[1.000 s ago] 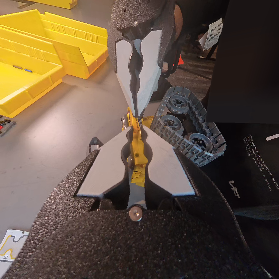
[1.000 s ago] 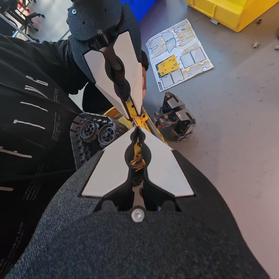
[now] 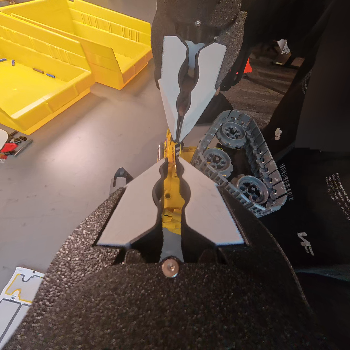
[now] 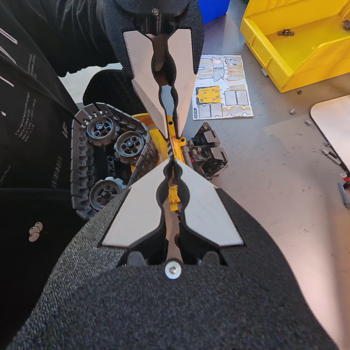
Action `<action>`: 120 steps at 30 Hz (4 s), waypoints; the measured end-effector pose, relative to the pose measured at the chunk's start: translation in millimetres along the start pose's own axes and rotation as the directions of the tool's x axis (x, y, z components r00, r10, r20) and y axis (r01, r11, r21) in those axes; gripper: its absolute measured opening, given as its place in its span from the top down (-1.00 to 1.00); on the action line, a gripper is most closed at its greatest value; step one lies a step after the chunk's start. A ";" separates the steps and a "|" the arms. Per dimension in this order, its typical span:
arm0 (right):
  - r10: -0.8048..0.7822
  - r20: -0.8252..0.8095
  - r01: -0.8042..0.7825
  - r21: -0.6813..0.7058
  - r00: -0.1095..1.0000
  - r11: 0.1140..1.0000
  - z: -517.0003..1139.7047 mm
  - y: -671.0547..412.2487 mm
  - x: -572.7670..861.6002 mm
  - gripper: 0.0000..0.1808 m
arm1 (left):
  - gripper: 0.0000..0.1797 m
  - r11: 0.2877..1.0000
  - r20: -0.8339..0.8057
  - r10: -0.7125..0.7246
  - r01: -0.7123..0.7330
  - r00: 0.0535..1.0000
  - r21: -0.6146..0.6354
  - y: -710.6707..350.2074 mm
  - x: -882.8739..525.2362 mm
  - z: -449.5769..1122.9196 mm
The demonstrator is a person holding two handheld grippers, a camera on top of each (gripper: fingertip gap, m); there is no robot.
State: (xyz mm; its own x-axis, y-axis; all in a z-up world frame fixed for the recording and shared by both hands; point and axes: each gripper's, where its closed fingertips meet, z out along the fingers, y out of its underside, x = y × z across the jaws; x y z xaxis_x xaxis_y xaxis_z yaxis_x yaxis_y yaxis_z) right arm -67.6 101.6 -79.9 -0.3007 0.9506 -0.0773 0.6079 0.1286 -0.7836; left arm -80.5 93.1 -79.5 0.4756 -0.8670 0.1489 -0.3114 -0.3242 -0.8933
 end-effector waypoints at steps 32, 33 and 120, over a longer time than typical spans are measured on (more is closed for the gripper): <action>-0.155 -0.010 0.155 0.048 0.988 0.987 11.4 -0.1 1.8 0.84 | 0.78 0.987 0.250 -0.142 0.116 0.958 0.114 30.8 -4.6 -31.4; -0.178 -0.016 0.178 0.041 0.984 0.983 11.0 0.0 1.6 0.84 | 0.74 0.985 0.225 -0.148 0.125 0.963 0.116 30.6 -2.3 -31.2; -0.008 -0.295 0.037 0.094 0.956 0.995 -10.6 84.8 66.3 1.00 | 0.63 0.989 0.318 -0.062 0.100 0.946 -0.106 74.9 -74.1 14.0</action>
State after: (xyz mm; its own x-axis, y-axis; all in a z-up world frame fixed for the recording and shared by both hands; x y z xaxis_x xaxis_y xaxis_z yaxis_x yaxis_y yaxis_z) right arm -28.2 178.6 -145.0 -0.0753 0.9907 0.1138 0.5245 0.1364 -0.8404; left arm -127.6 138.3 -163.4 0.7307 -0.6800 0.0612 -0.3473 -0.4474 -0.8241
